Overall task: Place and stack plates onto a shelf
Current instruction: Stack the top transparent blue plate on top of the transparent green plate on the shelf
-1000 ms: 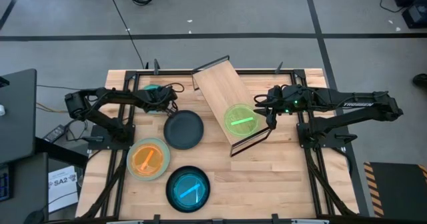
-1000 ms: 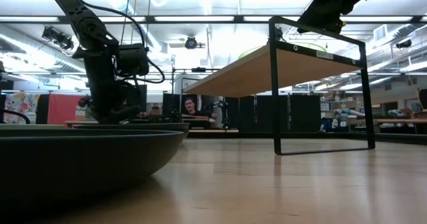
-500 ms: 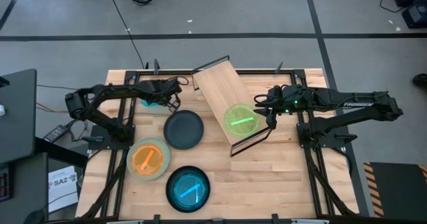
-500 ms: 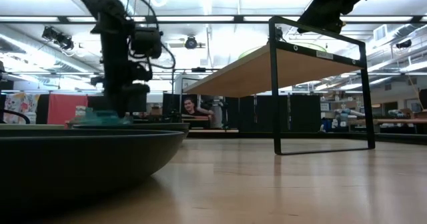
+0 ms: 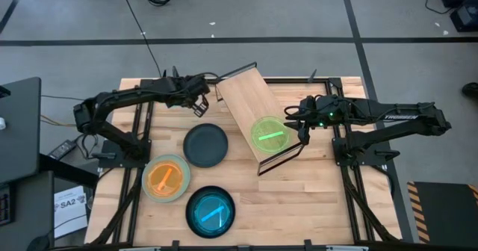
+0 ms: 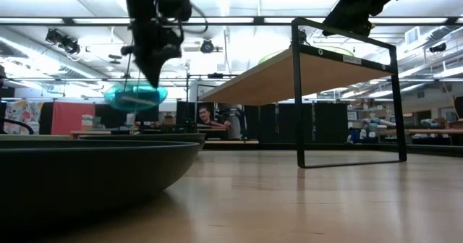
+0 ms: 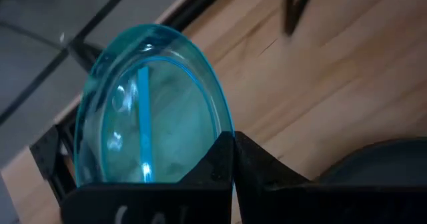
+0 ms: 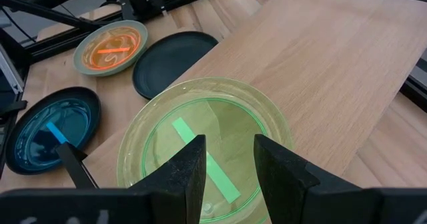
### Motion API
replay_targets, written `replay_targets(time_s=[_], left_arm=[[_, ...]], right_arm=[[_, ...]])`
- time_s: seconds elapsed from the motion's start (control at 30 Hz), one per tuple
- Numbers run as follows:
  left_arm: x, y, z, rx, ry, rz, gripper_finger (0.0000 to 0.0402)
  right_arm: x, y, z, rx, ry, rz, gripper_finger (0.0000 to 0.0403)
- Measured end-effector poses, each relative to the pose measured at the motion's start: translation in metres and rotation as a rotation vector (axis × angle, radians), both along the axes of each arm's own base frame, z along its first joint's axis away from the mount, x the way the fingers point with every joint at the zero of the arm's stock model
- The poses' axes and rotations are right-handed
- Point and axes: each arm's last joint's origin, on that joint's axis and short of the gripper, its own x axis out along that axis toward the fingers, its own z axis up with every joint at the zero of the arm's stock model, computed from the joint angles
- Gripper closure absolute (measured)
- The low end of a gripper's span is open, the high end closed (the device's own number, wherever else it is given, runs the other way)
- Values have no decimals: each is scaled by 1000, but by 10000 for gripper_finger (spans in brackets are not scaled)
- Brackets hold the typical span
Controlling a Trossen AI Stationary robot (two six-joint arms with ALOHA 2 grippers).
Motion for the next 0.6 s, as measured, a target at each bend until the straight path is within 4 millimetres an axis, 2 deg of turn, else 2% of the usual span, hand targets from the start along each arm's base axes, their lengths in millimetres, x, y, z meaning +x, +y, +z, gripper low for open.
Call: replay_targets(time_s=[0.37,0.6], left_arm=[[22,-37,56,121,-70,-161,398],[33,-67,76,168,-101,-317,398]], right_arm=[[0,0,0,0,0,0,270],[0,0,0,0,0,0,270]])
